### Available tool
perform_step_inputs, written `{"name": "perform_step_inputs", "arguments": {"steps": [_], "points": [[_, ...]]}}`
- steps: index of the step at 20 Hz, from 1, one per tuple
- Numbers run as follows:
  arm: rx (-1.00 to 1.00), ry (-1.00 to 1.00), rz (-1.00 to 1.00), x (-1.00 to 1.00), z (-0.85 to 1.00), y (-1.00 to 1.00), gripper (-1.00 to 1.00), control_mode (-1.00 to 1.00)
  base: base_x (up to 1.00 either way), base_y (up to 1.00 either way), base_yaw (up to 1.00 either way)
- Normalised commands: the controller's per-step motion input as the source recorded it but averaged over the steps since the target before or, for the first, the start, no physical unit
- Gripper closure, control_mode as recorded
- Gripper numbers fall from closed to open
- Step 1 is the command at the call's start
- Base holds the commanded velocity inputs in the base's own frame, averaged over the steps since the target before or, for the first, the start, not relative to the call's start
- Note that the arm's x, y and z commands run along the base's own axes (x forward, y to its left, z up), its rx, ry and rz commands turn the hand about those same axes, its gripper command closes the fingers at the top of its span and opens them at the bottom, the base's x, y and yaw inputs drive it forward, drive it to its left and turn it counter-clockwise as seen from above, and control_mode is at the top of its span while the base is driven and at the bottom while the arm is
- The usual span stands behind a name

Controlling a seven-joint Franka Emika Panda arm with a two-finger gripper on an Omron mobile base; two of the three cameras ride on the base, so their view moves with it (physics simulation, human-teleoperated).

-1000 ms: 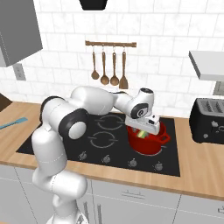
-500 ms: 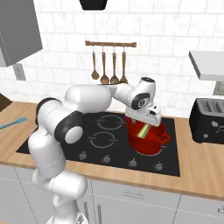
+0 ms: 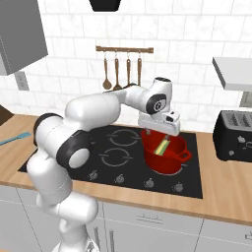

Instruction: Put the avocado and corn in the pot. Retrieve the spatula and lightly stir the vegetables in the pot.

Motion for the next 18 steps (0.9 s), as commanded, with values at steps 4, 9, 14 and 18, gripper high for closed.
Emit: {"name": "perform_step_inputs", "arguments": {"steps": [4,9,14,18], "points": [[0.02,-0.05,0.01,-0.52,0.3,0.18,-1.0,-1.0,0.0,0.0,0.0],[0.0,-0.14,0.0,-0.96,0.26,0.87,-1.0,-1.0,0.0,0.0,0.0],[-0.02,-0.31,0.0,-0.99,0.11,1.0,-1.0,-1.0,0.0,0.0,0.0],[0.0,-0.29,0.04,-0.79,0.33,0.59,-1.0,-1.0,0.0,0.0,0.0]]}}
